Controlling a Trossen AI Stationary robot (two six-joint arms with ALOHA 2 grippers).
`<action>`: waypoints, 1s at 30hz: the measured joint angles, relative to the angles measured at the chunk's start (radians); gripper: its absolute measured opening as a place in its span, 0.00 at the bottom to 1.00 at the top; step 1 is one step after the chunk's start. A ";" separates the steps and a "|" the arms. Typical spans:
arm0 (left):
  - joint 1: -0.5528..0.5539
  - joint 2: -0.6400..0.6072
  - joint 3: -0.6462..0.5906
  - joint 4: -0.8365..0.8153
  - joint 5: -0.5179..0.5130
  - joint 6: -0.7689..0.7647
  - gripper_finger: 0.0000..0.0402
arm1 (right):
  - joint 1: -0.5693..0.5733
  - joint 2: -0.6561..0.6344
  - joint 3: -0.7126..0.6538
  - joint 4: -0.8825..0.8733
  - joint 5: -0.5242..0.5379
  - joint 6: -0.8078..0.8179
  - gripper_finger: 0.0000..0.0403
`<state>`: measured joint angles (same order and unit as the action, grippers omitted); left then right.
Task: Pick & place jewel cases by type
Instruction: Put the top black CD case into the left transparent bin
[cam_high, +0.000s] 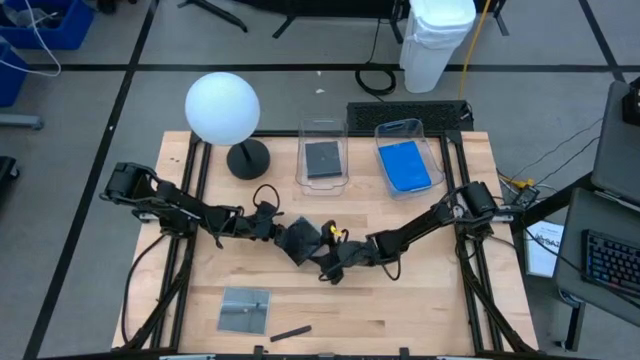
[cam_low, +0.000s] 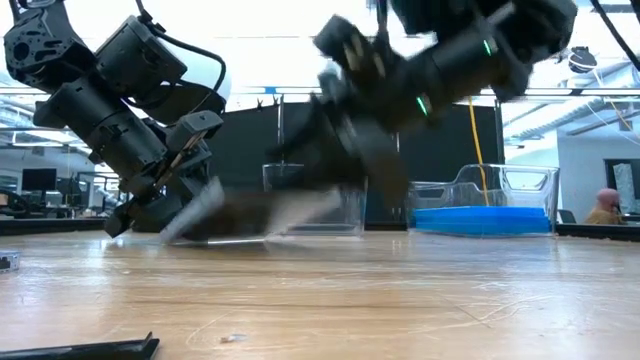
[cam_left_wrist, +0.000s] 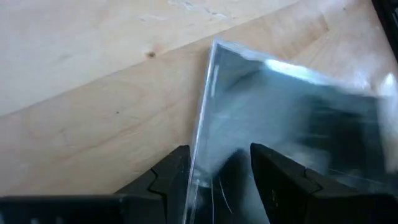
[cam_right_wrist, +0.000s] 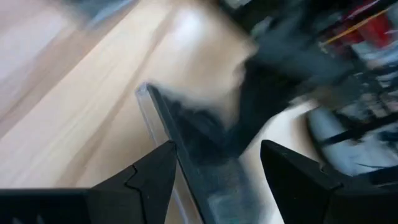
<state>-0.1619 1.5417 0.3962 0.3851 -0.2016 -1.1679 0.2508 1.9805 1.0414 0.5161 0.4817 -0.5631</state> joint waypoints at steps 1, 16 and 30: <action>0.000 0.000 0.000 0.005 0.001 0.006 0.44 | 0.000 -0.008 0.009 0.021 0.010 -0.003 0.56; 0.000 0.003 -0.002 0.073 0.016 0.036 0.44 | -0.028 -0.011 0.035 0.075 -0.025 -0.029 0.56; 0.045 -0.045 -0.002 0.059 0.024 0.075 0.44 | -0.030 -0.010 0.035 0.098 -0.015 -0.032 0.56</action>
<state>-0.1169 1.4968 0.3943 0.4437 -0.1776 -1.0927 0.2207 1.9701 1.0763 0.6143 0.4667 -0.5953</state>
